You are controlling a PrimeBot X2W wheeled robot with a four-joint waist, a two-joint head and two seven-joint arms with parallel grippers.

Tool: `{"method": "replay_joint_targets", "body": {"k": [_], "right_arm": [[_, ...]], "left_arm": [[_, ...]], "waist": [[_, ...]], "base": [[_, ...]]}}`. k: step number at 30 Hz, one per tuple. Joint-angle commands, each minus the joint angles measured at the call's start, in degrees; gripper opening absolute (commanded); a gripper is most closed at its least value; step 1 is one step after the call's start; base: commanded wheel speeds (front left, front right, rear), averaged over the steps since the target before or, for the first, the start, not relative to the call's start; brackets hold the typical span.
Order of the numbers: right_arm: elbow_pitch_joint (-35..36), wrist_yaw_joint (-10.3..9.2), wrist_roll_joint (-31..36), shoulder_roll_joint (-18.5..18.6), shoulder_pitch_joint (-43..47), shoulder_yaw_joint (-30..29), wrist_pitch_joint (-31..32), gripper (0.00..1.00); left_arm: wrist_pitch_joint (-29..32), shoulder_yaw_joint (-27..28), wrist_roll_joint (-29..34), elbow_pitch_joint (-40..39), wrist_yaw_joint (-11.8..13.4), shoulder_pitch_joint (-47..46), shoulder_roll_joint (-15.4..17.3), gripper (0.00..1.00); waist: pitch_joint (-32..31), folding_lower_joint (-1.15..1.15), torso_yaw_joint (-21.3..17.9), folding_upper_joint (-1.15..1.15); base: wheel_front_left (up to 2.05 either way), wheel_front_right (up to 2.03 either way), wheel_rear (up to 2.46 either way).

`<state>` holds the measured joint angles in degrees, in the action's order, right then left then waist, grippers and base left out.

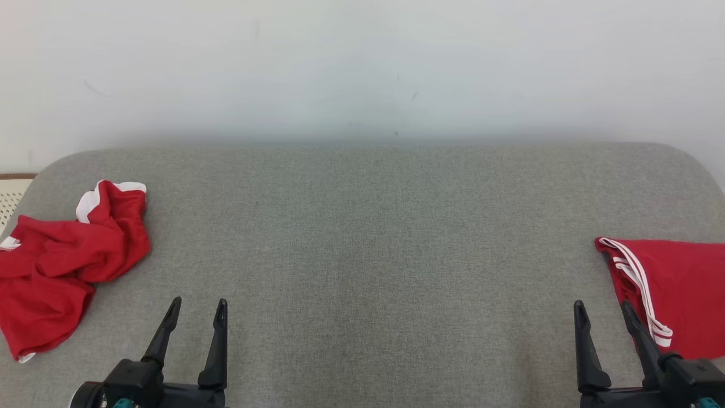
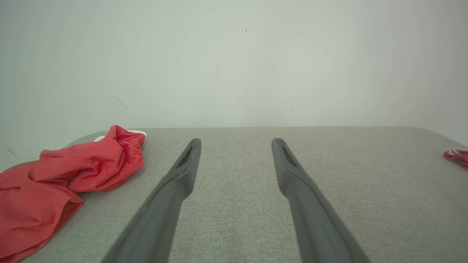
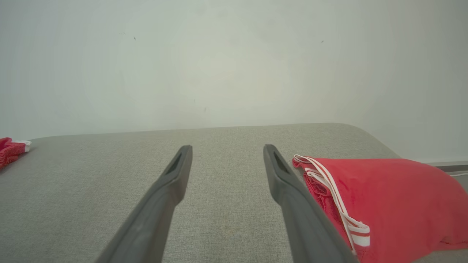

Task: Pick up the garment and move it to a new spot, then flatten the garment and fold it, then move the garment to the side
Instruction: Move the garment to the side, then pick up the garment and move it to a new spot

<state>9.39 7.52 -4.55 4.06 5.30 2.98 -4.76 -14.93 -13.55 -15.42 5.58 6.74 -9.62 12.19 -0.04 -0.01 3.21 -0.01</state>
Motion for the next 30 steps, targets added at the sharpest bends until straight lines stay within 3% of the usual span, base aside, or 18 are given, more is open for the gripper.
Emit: {"method": "replay_joint_targets", "body": {"k": [1, 30], "right_arm": [[0.49, -0.05, 0.54, -0.16, 0.87, -0.27, 0.16, 1.0], [0.85, -0.05, -0.85, -1.04, 1.18, 0.58, 0.6, 1.0]], "left_arm": [[-0.23, 0.15, 0.22, 0.15, -0.02, 0.72, -0.12, 1.0], [-0.24, 1.74, 0.45, 1.59, -0.6, -0.22, -1.15, 1.0]], "waist": [[-0.48, 0.01, 0.04, 0.01], [-1.42, 0.01, 0.42, 0.01]], "base": [[0.0, 0.0, 0.0], [0.0, 0.0, 0.0]]}}
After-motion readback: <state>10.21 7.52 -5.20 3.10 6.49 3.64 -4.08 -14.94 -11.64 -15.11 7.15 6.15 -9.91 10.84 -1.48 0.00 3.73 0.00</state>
